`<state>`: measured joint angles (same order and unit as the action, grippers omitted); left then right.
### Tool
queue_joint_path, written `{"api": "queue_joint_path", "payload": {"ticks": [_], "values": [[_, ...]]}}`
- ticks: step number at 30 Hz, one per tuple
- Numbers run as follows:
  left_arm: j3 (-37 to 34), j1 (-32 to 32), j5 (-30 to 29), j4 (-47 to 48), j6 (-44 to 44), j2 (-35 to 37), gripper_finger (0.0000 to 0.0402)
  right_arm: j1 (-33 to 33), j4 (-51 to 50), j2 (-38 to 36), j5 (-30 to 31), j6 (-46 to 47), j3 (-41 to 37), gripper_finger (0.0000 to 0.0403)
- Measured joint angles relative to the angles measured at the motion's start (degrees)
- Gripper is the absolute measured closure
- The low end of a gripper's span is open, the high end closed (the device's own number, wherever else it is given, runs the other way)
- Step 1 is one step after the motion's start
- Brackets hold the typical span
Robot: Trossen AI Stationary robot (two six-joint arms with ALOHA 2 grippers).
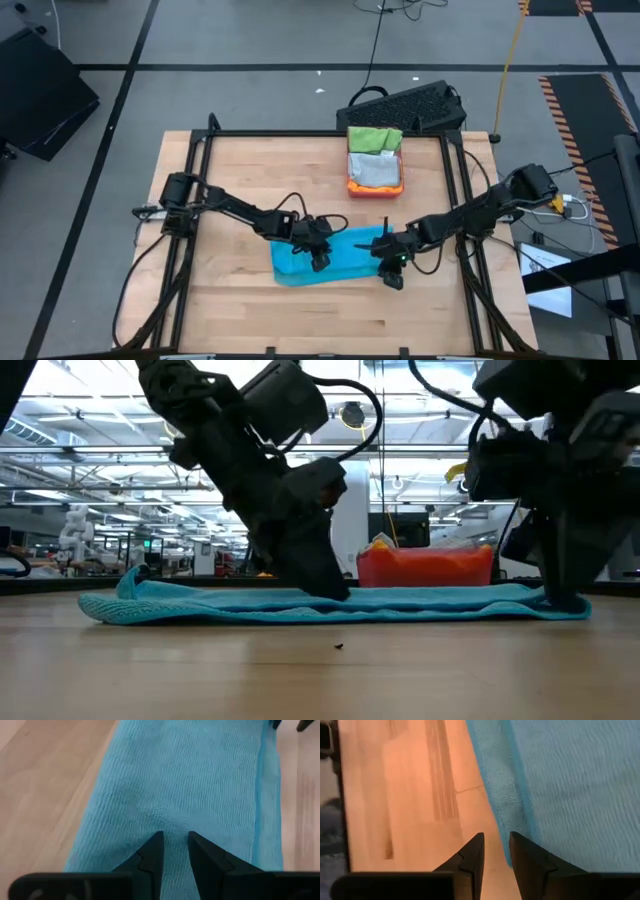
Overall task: Fold microfiber towels
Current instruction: Fold the blue microfiber cloth
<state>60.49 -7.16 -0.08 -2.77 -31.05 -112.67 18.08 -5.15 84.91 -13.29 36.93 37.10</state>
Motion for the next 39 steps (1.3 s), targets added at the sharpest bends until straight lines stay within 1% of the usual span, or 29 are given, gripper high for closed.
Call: {"api": "queue_joint_path", "payload": {"ticks": [3,5,9,14,20,25,31,35,39], "values": [[0.12,0.02,0.16,-0.25,0.52,-0.27,0.0309,0.94,0.60,0.43,2.29,-0.98,0.34,0.0320],[0.09,0.00,0.27,-0.39,0.57,-0.27,0.0309,1.27,-1.24,0.54,4.50,-0.38,0.32,0.0320],[0.09,-0.02,0.06,0.38,0.81,-0.30,0.0309,1.16,-5.90,0.25,5.75,1.92,0.35,0.0321],[0.20,-0.09,0.05,2.83,2.84,-0.30,0.0309,1.17,-11.90,-2.24,6.20,2.73,0.33,0.0321],[0.22,-0.09,-0.02,5.52,4.95,-0.21,0.0309,1.17,-19.28,-6.48,10.44,3.84,0.26,0.0321],[0.20,-0.09,-0.18,5.59,5.25,-0.26,0.0309,1.06,-20.18,-8.54,10.62,2.95,0.26,0.0321],[0.11,-0.09,-0.36,5.47,5.20,-0.33,0.0309,0.97,-29.74,-8.55,14.25,8.41,0.26,0.0321],[0.11,-0.09,-0.36,5.47,5.27,-0.36,0.0309,1.08,-29.77,-9.59,14.51,9.24,0.26,0.0321],[0.02,-0.08,-0.35,5.29,4.43,0.00,0.0309,1.06,-28.92,-12.63,15.21,12.21,0.26,0.0321]]}}
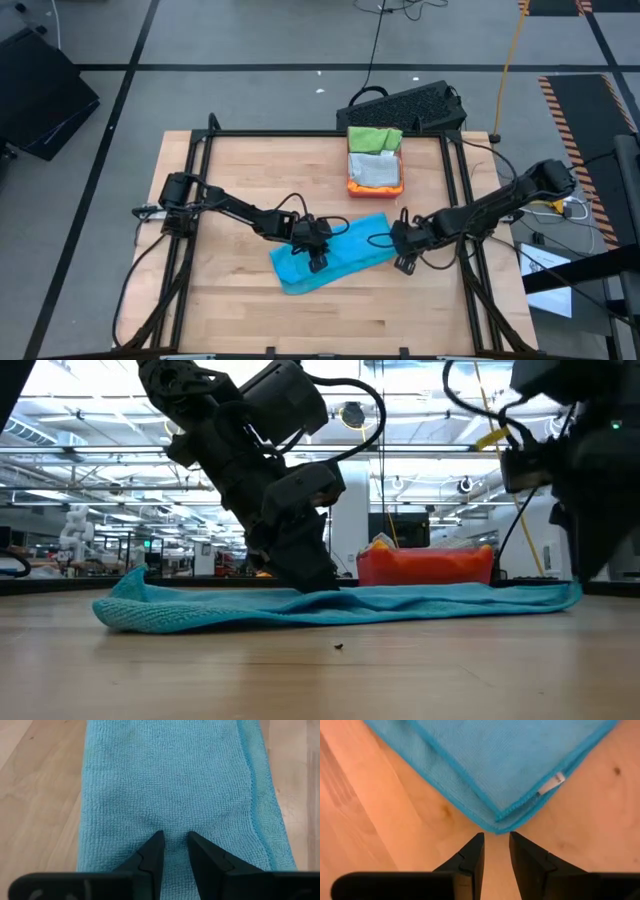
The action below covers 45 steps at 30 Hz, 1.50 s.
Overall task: Fold microfiber towels
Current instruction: Fold the blue microfiber cloth
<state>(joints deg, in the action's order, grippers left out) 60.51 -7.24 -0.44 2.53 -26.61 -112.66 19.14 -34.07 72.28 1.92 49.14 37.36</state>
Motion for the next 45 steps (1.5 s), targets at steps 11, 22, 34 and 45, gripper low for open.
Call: {"api": "queue_joint_path", "payload": {"ticks": [11,22,34,45], "values": [[-0.32,-0.75,-0.17,8.13,-4.40,11.80,0.0309,-0.37,2.43,-10.02,1.31,-4.81,0.00,0.0321],[-0.19,-14.81,-3.67,24.34,-1.49,18.67,0.0309,-2.77,6.25,-10.59,1.32,-5.04,0.00,0.0321],[-3.71,-21.30,-5.08,22.25,-6.79,17.71,0.0309,-3.06,10.47,-10.54,-3.15,-6.98,0.02,0.0321],[-9.50,-22.09,-5.55,18.93,-8.41,17.75,0.0309,-3.06,20.85,-9.73,-3.75,-7.58,0.00,0.0321]]}}
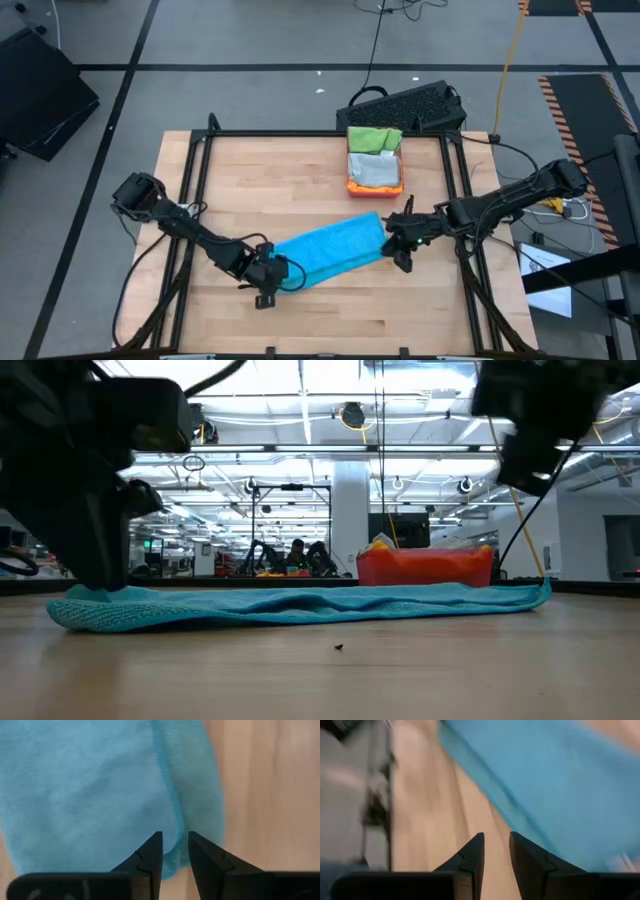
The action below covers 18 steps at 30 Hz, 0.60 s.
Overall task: Fold microfiber towels
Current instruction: Fold the blue microfiber cloth
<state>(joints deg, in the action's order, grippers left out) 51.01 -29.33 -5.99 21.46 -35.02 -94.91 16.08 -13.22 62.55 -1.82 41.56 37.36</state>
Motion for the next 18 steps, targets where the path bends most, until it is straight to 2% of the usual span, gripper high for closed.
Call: {"api": "queue_joint_path", "payload": {"ticks": [4,8,13,18], "values": [[-0.73,1.59,0.20,-0.16,1.08,0.00,0.0320,-0.70,19.54,6.78,-1.26,-1.99,0.02,0.0321],[-0.71,3.63,2.63,-0.64,1.04,0.01,0.0386,-1.16,32.19,17.44,-2.23,-0.37,1.49,0.0321],[-0.16,5.18,5.99,-0.40,-2.31,1.22,0.0393,-1.25,35.12,29.53,-9.77,-5.94,11.12,0.0321],[1.02,5.25,4.56,-0.24,-2.28,4.89,0.0394,-1.26,34.37,40.50,-11.91,-11.31,22.23,0.0321]]}}
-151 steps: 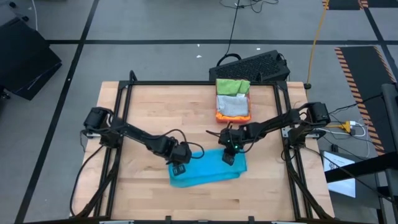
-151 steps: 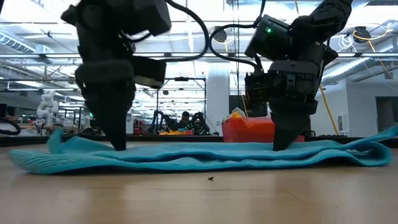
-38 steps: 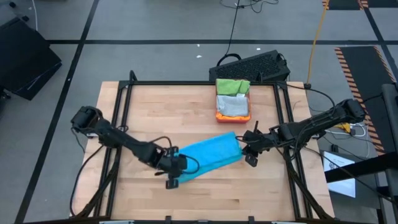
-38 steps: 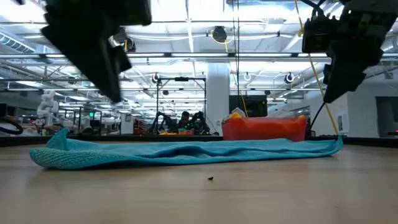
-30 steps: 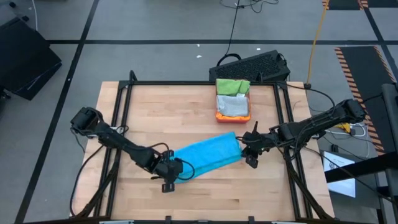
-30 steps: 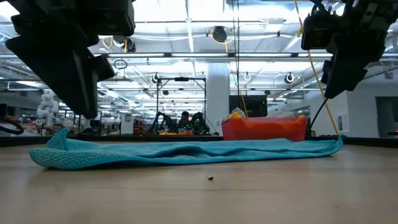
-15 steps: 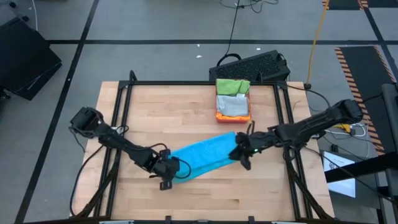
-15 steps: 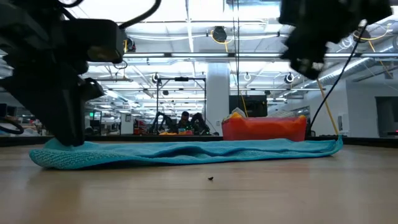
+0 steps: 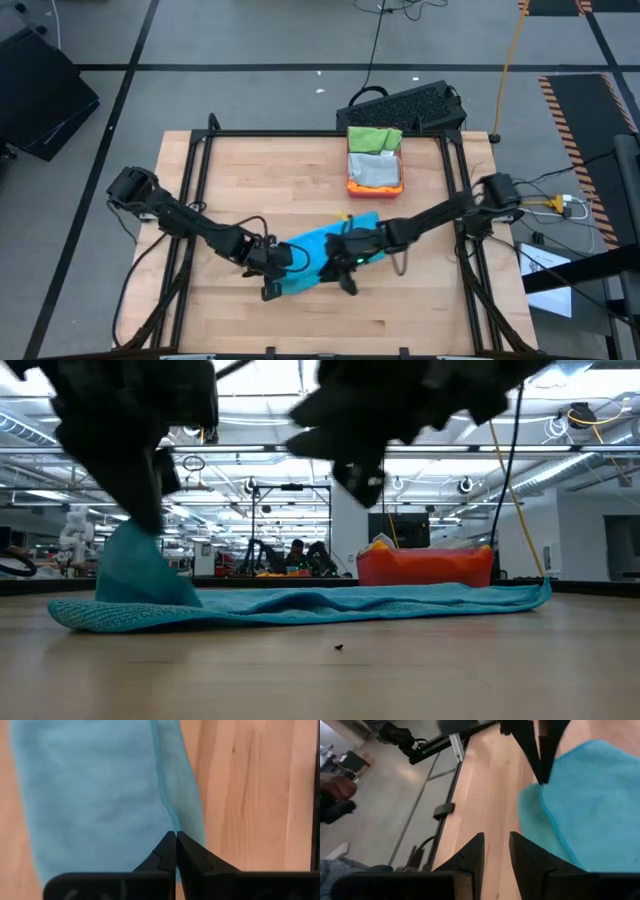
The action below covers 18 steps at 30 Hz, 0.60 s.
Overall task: Fold microfiber towels
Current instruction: Fold the blue microfiber cloth
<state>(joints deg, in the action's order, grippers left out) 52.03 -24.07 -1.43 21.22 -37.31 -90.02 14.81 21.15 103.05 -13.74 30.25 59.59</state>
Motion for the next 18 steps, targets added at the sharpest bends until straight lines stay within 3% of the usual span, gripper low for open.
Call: {"api": "queue_joint_path", "payload": {"ticks": [7,10,18], "values": [[0.00,1.39,-5.18,1.76,-2.95,5.57,0.0396,0.37,0.05,10.97,-0.07,-3.33,9.67,0.0321],[-0.01,1.72,-7.65,3.12,-3.50,7.35,0.0395,0.39,0.30,14.00,0.18,-4.57,11.08,0.0321],[0.04,2.25,-7.54,2.22,-4.29,8.46,0.0397,-0.50,-1.17,19.67,0.39,-5.96,11.06,0.0321]]}}
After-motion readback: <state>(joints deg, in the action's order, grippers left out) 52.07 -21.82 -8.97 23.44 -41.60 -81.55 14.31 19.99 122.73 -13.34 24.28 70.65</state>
